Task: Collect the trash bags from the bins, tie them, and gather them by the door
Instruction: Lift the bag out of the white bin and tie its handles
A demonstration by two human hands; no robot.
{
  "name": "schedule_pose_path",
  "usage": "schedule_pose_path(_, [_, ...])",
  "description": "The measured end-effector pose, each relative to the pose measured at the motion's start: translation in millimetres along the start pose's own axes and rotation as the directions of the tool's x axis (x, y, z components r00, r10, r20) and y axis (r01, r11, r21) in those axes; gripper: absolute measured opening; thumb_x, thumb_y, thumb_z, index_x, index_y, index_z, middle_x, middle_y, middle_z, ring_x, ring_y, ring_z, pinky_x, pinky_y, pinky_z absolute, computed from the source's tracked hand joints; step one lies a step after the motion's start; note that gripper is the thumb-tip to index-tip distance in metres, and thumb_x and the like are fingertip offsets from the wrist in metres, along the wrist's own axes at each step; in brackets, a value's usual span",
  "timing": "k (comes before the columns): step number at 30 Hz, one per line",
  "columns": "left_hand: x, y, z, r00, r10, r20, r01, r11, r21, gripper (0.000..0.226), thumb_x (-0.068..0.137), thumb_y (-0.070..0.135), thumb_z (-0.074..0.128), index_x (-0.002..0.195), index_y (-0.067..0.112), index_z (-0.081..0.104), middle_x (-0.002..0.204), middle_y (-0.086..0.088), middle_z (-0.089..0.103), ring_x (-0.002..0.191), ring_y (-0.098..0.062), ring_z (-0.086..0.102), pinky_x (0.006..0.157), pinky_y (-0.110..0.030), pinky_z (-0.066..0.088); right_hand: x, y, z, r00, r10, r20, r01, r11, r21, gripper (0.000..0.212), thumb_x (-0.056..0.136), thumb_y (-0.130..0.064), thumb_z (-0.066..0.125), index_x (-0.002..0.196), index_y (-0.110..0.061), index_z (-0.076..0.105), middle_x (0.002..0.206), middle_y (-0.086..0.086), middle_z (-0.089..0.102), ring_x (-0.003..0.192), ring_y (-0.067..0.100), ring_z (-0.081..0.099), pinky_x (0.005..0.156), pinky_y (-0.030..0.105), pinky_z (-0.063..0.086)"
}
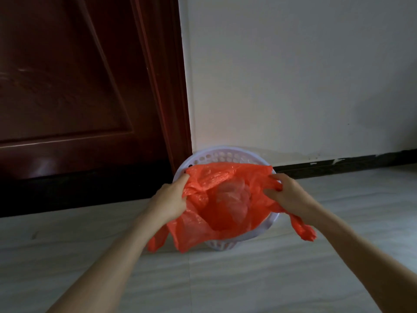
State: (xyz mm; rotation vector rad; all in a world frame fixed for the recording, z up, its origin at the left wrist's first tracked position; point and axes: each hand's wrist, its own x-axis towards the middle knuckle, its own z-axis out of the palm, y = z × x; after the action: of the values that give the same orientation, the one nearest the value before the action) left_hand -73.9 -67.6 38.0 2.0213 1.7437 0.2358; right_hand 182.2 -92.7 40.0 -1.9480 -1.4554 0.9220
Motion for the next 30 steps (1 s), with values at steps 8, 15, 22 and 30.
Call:
schedule_pose_path(8, [7, 20, -25, 0.979, -0.035, -0.199, -0.066, 0.876, -0.478, 0.022, 0.076, 0.036, 0.06, 0.096, 0.03, 0.065, 0.096, 0.002, 0.072, 0.096, -0.018, 0.066, 0.092, -0.037, 0.05, 19, -27, -22, 0.962, -0.189, -0.197, 0.172, 0.98, -0.103, 0.02, 0.089, -0.005, 0.051, 0.098, 0.003, 0.066, 0.081, 0.012, 0.062, 0.074, 0.018, 0.053, 0.064, 0.024, 0.034])
schedule_pose_path(15, [16, 30, -34, 0.872, -0.026, -0.488, -0.209, 0.882, -0.422, 0.018, 0.088, 0.012, 0.058, 0.102, 0.01, 0.07, 0.096, -0.003, 0.071, 0.094, -0.018, 0.065, 0.086, -0.025, 0.048, 22, -48, -27, 0.905, -0.282, -0.319, 0.327, 0.94, 0.094, 0.018, 0.091, -0.001, 0.047, 0.099, 0.005, 0.062, 0.085, 0.009, 0.059, 0.078, 0.017, 0.051, 0.055, 0.003, 0.036])
schedule_pose_path(22, [13, 43, -47, 0.793, -0.034, -0.609, -0.369, 0.768, -0.524, 0.019, 0.089, 0.007, 0.056, 0.103, 0.008, 0.069, 0.09, 0.01, 0.065, 0.077, 0.022, 0.057, 0.076, 0.003, 0.04, 23, -46, -19, 0.879, -0.323, -0.352, 0.406, 0.893, 0.195, 0.012, 0.095, -0.005, 0.043, 0.089, -0.012, 0.051, 0.067, -0.007, 0.049, 0.06, 0.003, 0.043, 0.054, 0.008, 0.037])
schedule_pose_path(30, [18, 57, -66, 0.724, -0.042, -0.689, -0.417, 0.769, -0.485, 0.017, 0.089, 0.009, 0.057, 0.101, 0.011, 0.069, 0.084, 0.015, 0.064, 0.077, 0.021, 0.057, 0.076, 0.002, 0.041, 23, -71, -30, 0.825, -0.377, -0.42, 0.526, 0.783, 0.331, 0.025, 0.094, -0.005, 0.047, 0.081, -0.025, 0.055, 0.073, -0.009, 0.057, 0.059, -0.011, 0.053, 0.061, 0.006, 0.041])
